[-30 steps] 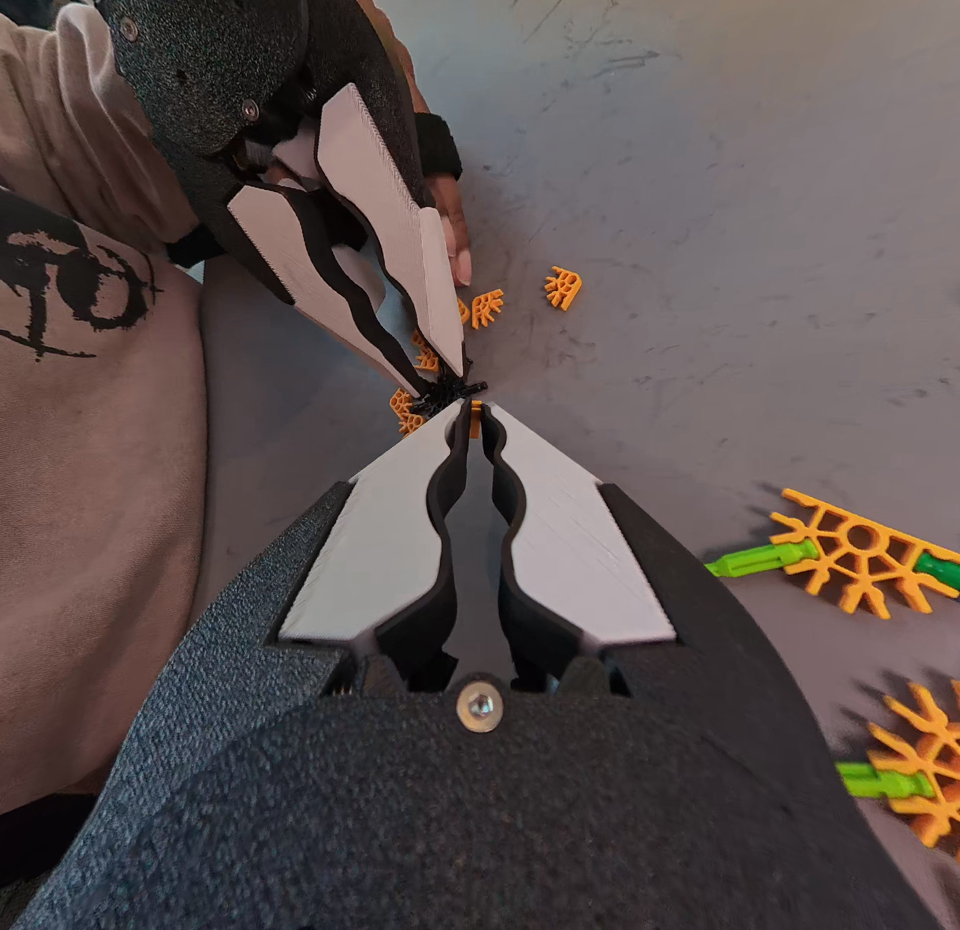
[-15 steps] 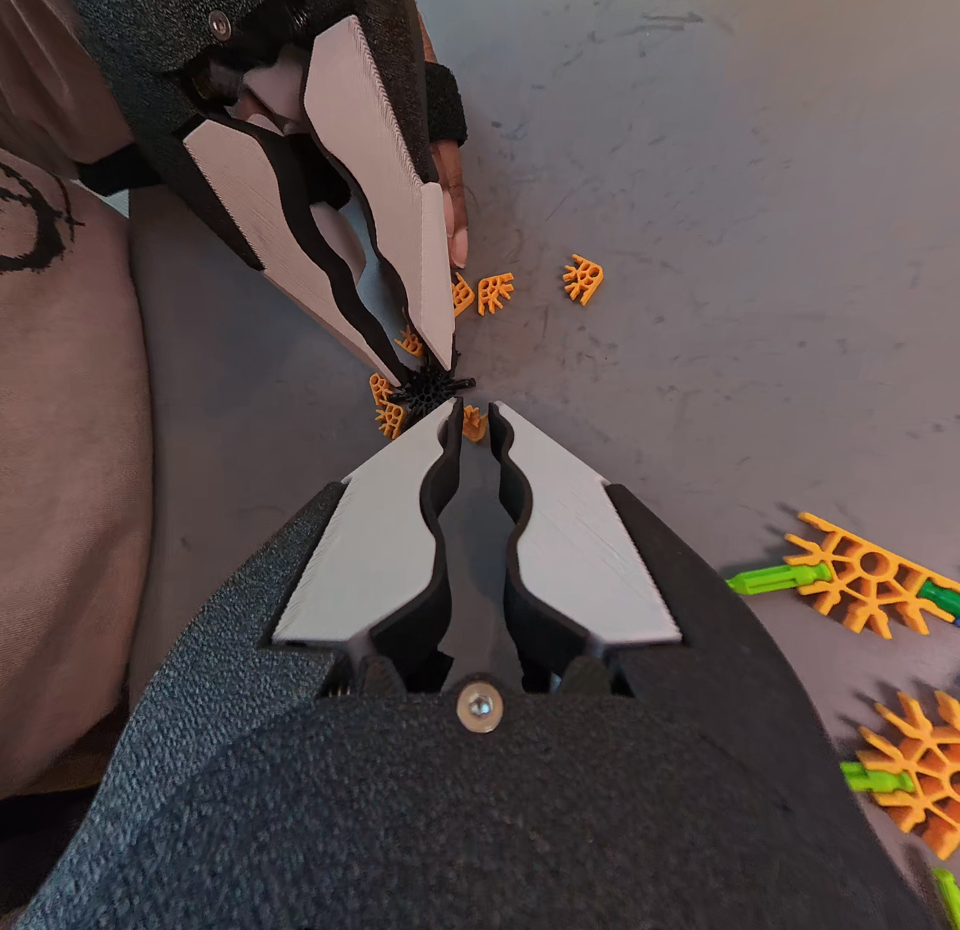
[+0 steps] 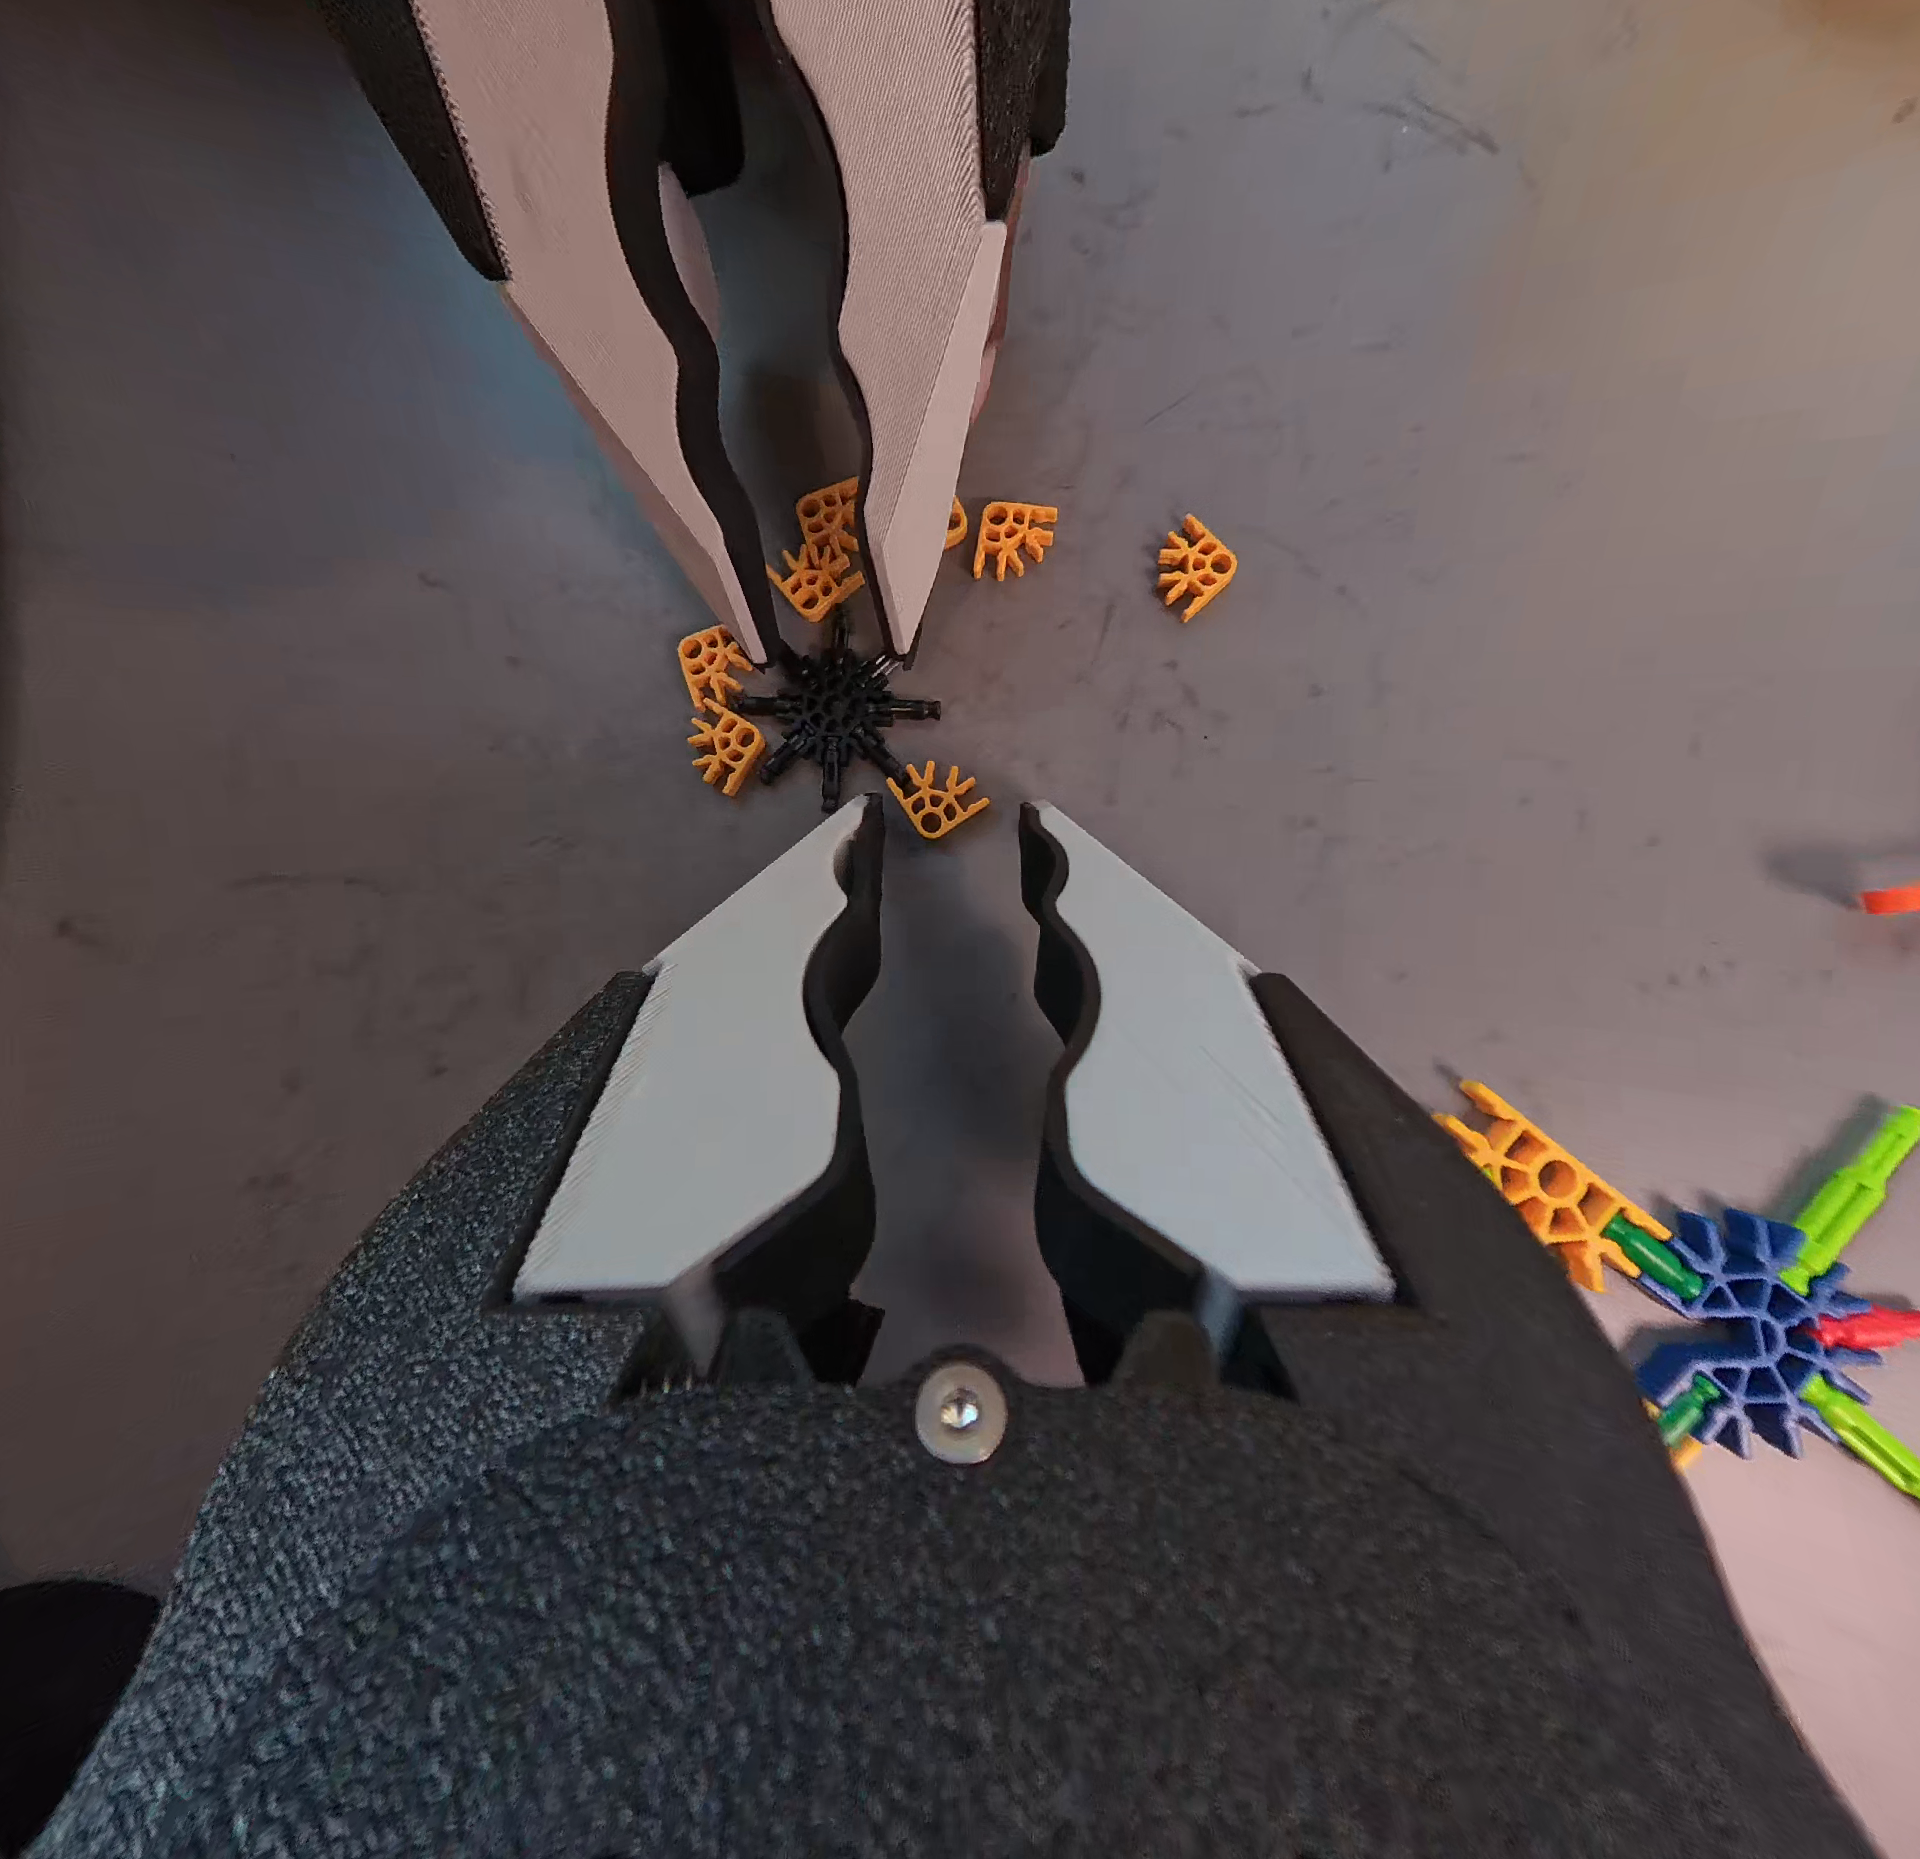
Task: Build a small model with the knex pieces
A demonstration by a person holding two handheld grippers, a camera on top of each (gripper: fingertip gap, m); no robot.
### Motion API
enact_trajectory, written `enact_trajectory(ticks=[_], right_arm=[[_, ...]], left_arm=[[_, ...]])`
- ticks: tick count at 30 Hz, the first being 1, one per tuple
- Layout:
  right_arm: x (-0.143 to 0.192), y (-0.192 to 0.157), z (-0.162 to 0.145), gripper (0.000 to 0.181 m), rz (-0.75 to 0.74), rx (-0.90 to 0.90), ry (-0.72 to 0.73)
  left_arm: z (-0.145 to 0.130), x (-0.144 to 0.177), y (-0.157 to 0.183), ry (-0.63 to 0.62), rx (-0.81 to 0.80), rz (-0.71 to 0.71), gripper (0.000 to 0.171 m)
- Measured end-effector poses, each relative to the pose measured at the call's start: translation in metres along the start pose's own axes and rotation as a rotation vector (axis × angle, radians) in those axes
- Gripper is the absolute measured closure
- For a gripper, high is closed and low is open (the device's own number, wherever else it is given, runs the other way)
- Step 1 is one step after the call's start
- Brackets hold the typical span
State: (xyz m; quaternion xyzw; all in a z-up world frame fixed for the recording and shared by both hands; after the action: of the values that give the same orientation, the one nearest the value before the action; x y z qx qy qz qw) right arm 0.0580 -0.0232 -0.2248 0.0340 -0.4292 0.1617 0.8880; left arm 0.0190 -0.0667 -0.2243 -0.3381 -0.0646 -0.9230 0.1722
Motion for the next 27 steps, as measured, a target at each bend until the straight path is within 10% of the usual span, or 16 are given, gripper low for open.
enact_trajectory(ticks=[7,27], right_arm=[[0.001,-0.006,-0.002,0.164,-0.016,0.048,-0.055],[0.003,-0.016,-0.005,0.164,-0.048,0.033,-0.135]], left_arm=[[-0.002,0.001,0.001,-0.007,-0.028,0.007,0.171],[-0.001,0.001,-0.013,-0.033,0.029,0.001,0.155]])
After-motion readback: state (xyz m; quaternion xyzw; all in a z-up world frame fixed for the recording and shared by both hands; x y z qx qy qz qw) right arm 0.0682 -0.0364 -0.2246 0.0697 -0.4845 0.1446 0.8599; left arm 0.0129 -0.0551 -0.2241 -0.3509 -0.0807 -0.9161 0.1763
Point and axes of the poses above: each gripper's, where its closed fingertips meet, x back along the fingers, z out of its top, y = z × x across the jaws, the point moved 2 cm from there along x, back along the fingers, and after that the axes turned 1 degree about y, right-handed, at the moved point
